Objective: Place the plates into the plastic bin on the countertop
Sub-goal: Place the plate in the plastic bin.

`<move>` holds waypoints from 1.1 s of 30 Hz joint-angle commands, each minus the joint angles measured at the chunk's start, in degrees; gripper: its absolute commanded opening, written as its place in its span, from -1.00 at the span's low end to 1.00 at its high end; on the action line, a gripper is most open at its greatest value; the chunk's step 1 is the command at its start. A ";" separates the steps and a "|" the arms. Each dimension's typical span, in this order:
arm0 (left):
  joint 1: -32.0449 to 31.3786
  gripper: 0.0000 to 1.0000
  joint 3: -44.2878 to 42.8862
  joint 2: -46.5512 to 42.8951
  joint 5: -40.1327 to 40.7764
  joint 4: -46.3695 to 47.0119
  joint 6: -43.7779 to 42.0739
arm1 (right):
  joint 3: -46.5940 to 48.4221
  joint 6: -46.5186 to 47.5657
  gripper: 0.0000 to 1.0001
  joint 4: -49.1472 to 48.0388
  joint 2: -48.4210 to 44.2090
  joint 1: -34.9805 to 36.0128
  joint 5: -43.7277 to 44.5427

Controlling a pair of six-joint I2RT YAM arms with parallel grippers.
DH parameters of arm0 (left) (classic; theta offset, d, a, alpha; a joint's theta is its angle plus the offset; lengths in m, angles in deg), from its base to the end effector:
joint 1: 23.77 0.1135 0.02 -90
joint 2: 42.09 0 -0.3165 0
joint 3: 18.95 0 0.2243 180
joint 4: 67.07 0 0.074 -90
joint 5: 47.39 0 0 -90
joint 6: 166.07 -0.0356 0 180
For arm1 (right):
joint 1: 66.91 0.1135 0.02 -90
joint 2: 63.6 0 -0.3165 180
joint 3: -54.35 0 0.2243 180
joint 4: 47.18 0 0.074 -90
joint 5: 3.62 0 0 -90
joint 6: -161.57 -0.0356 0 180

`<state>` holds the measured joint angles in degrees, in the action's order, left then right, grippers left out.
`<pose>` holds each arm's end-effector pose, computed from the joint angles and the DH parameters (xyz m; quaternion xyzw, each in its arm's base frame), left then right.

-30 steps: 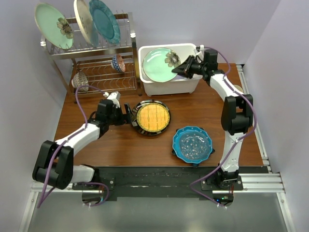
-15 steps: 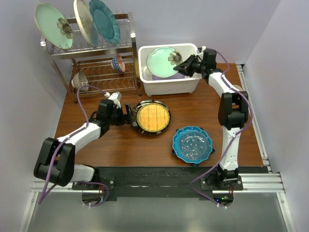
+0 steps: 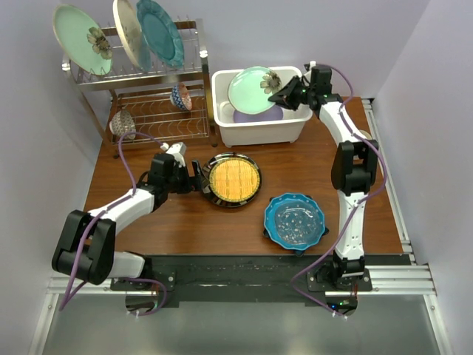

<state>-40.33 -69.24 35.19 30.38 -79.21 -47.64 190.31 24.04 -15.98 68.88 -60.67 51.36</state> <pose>0.2227 -0.0741 0.2518 -0.0473 0.8979 -0.2523 0.3577 0.5435 0.0800 0.3126 0.1422 0.8187 0.4527 0.3234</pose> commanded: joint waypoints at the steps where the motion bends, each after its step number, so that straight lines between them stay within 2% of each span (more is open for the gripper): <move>1: 0.30 0.90 0.49 0.07 -0.87 2.51 -0.04 | 4.27 2.70 -1.00 -0.04 -0.13 -0.26 -1.19; 21: 0.30 0.90 0.93 0.77 -0.78 2.69 0.05 | 3.40 6.83 -0.95 3.65 2.51 -1.05 -1.98; 27: 0.30 0.90 1.10 0.95 -0.78 2.86 0.31 | 1.90 8.85 -0.81 5.32 1.20 -1.05 -0.40; 33: 0.30 0.89 1.19 1.04 -0.78 3.04 0.49 | 1.73 10.26 -0.53 7.34 0.06 -1.41 0.39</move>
<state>-40.33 -68.32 35.93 30.34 -78.84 -47.62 191.14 33.73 -8.26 73.21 -60.67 52.71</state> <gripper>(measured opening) 0.952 0.202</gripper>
